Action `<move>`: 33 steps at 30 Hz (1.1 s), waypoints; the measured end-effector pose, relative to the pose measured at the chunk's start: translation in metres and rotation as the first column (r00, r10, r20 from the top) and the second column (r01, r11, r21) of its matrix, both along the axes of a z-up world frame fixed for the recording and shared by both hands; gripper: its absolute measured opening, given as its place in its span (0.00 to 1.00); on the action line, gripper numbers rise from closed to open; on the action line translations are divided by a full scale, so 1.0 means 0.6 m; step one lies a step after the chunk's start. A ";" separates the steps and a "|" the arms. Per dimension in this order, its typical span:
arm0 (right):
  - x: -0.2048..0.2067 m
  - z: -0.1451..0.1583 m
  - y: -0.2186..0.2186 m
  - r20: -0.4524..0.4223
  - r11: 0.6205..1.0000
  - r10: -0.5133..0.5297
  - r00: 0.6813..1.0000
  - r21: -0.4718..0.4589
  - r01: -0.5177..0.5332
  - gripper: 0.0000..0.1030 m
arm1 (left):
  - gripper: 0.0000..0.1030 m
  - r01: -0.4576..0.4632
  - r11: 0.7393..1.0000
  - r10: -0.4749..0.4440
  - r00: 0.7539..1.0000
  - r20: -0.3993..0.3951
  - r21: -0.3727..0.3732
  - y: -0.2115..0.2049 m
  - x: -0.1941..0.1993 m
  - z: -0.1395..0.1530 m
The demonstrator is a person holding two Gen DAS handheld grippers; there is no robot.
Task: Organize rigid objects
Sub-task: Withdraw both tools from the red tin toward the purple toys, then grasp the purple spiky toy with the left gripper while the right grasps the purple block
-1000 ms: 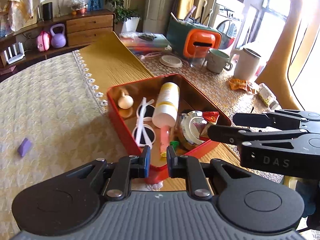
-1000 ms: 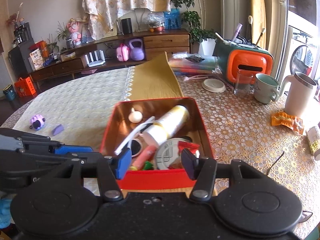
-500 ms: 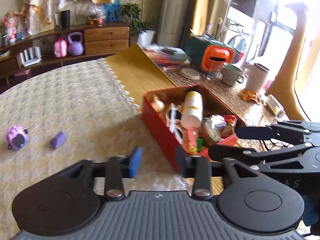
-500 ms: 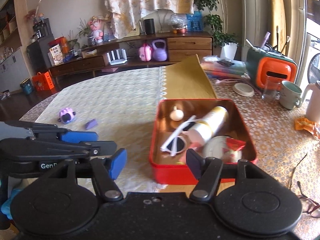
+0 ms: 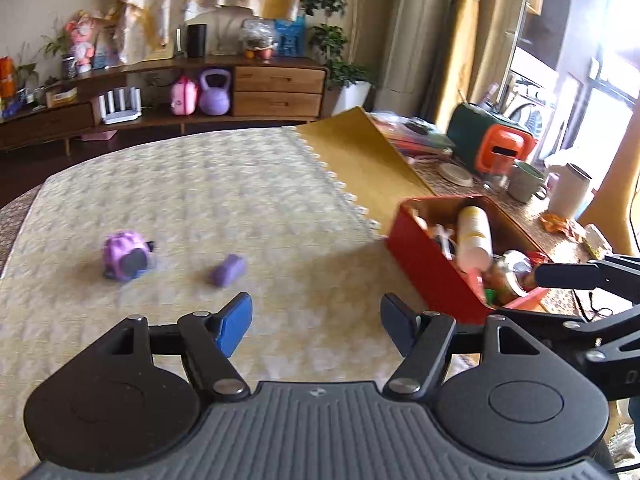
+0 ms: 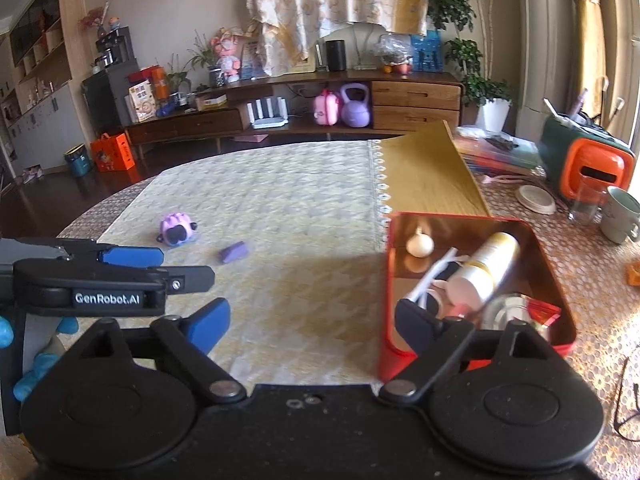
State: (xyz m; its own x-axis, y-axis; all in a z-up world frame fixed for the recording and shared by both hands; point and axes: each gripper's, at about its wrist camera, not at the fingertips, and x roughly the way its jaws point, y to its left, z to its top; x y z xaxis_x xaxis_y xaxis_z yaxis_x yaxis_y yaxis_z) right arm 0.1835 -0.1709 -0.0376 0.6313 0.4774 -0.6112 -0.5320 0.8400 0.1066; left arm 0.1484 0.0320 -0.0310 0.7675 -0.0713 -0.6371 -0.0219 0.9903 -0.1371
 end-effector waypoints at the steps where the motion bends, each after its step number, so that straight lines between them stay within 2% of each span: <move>1: 0.000 0.000 0.007 0.000 1.000 0.009 1.000 -0.001 -0.009 0.90 | 0.68 -0.013 1.000 0.013 1.000 0.004 0.001 0.012 -0.001 0.001; 6: 0.003 0.003 0.049 0.024 0.999 0.041 0.999 -0.022 -0.041 0.99 | 0.68 -0.082 0.997 0.082 0.997 0.011 0.011 0.076 -0.001 0.000; 8: 0.009 0.001 0.063 0.021 0.999 0.050 0.999 -0.021 -0.049 1.00 | 0.77 -0.114 0.993 0.114 0.993 0.016 0.019 0.099 0.002 -0.001; 10: 0.016 -0.002 0.078 0.014 0.997 0.067 0.998 -0.025 -0.067 1.00 | 0.79 -0.143 0.989 0.143 0.989 0.026 0.021 0.119 0.004 -0.003; 20: 0.050 -0.035 0.158 0.000 0.983 0.166 0.986 -0.085 -0.165 1.00 | 0.80 -0.204 0.976 0.203 0.979 0.025 0.070 0.176 0.040 -0.041; 24: 0.063 -0.050 0.191 0.006 0.967 0.228 0.974 -0.117 -0.226 0.99 | 0.80 -0.226 0.973 0.226 0.974 0.012 0.044 0.198 0.062 -0.056; 29: 0.090 -0.069 0.223 -0.010 0.957 0.256 0.967 -0.141 -0.255 0.99 | 0.80 -0.265 0.964 0.265 0.964 -0.020 0.028 0.218 0.092 -0.077; 33: 0.117 -0.085 0.243 -0.061 0.951 0.265 0.962 -0.146 -0.271 0.98 | 0.80 -0.289 0.957 0.289 0.956 -0.046 0.019 0.231 0.112 -0.093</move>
